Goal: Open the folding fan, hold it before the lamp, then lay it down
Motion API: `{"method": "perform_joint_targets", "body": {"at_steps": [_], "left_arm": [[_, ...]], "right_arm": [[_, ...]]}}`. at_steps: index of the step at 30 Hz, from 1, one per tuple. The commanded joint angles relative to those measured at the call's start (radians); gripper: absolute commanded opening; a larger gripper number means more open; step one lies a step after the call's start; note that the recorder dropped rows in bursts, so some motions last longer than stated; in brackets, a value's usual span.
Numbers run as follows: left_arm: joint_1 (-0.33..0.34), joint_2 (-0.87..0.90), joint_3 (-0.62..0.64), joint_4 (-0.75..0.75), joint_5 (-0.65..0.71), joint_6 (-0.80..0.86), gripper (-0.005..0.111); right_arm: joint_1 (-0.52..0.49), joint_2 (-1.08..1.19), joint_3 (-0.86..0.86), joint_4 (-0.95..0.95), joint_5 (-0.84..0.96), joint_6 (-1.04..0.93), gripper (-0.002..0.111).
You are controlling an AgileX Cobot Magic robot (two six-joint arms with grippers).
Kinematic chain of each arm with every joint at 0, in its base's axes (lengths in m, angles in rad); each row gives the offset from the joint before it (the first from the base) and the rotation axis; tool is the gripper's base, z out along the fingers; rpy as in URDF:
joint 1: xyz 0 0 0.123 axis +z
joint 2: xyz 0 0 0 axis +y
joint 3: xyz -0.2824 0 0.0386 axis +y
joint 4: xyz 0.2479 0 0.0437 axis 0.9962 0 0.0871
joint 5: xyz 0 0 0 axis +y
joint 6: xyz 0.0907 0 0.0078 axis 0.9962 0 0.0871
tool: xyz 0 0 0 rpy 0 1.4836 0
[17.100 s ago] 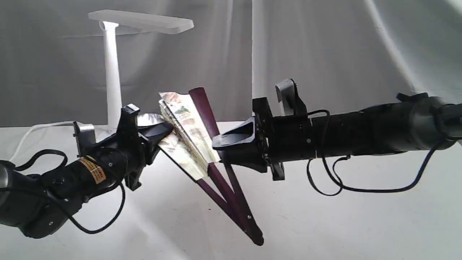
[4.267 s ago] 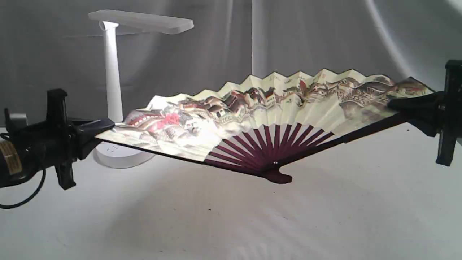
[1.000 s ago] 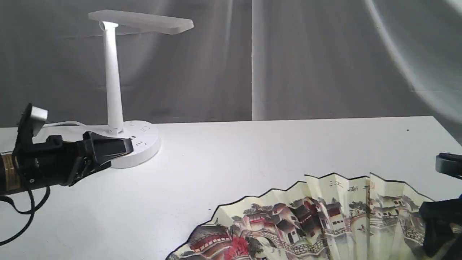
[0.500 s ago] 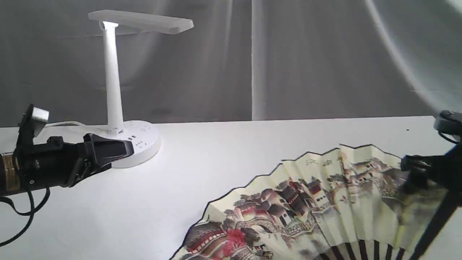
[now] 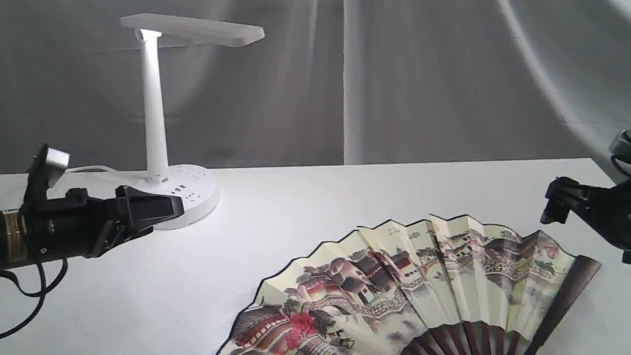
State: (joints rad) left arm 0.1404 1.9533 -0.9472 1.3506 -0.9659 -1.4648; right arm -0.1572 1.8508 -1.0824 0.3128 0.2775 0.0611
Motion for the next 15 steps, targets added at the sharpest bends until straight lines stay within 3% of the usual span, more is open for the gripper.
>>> {"method": "perform_joint_targets", "body": {"at_steps": [1,10,15], "left_arm": [[0.0,-0.013,0.001,-0.025,0.006,0.028,0.084],[0.0,-0.013,0.001,-0.025,0.049,0.035,0.083],[0.0,-0.013,0.001,-0.025,0.051,0.035,0.062]], "right_arm": [[0.009,-0.044,0.003,0.006,-0.003,-0.163,0.1],[0.057,-0.161,0.003,0.027,0.002,-0.249,0.094],[0.132,-0.245,0.003,0.023,0.003,-0.353,0.078]]}}
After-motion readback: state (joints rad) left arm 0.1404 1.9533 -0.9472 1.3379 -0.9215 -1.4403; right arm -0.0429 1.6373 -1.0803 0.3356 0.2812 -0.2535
